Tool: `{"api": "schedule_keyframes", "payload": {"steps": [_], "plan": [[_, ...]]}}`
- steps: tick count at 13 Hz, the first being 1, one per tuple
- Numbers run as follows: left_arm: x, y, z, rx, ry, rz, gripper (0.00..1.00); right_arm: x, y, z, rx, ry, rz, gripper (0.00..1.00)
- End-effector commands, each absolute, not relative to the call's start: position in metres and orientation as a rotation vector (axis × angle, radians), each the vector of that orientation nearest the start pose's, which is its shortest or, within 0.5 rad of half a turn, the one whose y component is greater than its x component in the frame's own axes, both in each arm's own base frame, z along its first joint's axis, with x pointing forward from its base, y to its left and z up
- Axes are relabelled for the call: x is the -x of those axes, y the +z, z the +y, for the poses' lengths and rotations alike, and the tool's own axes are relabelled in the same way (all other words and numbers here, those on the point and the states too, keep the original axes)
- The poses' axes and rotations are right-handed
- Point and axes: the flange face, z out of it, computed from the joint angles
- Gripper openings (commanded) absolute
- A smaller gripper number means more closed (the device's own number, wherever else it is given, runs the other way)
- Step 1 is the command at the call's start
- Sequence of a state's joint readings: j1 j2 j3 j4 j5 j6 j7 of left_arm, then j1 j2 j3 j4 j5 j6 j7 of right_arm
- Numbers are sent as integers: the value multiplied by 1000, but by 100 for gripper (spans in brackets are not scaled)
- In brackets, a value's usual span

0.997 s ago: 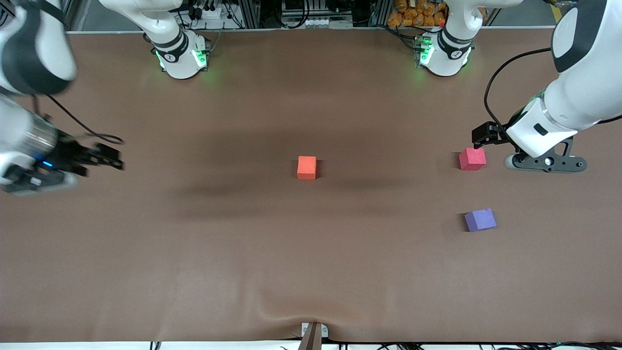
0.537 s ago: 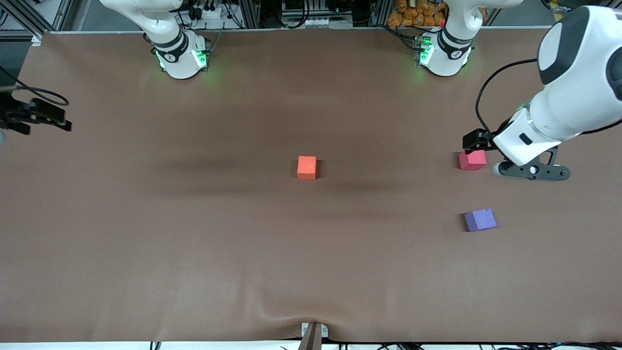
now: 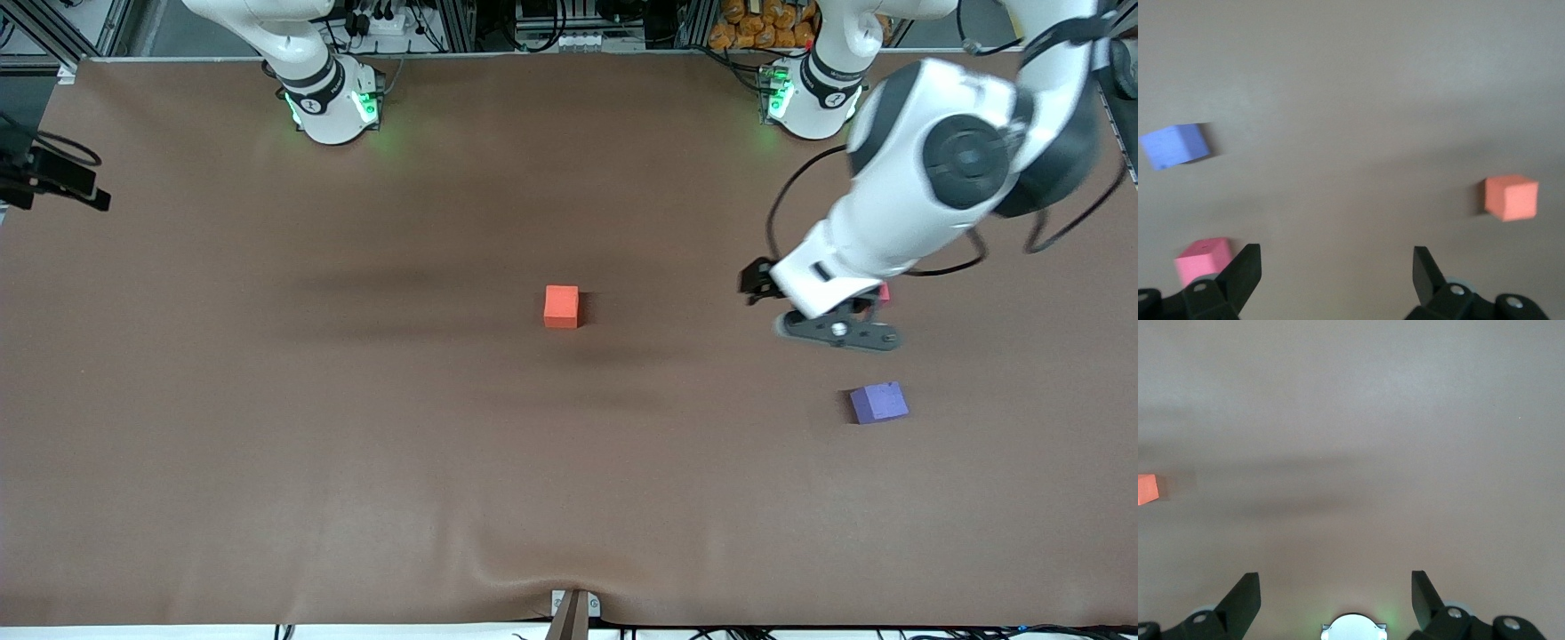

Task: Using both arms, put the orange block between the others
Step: 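Move the open left gripper over the orange cube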

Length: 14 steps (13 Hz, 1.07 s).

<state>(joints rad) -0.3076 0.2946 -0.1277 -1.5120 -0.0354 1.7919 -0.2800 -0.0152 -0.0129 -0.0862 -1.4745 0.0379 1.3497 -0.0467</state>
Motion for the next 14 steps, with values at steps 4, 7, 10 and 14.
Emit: {"api": "schedule_keyframes", "payload": {"steps": [4,7,10,14], "plan": [[-593,426,-379,3248,15,32,100,-517,682,-30,3108,105,35,100],[-585,399,-413,3262,5,-21,100,-518,688,-26,3110,88,-18,100],[-573,370,-445,3266,15,-57,100,-519,686,-31,3139,92,-61,100],[-566,350,-466,3288,-14,-57,100,-519,686,-27,3148,96,-75,100]]}}
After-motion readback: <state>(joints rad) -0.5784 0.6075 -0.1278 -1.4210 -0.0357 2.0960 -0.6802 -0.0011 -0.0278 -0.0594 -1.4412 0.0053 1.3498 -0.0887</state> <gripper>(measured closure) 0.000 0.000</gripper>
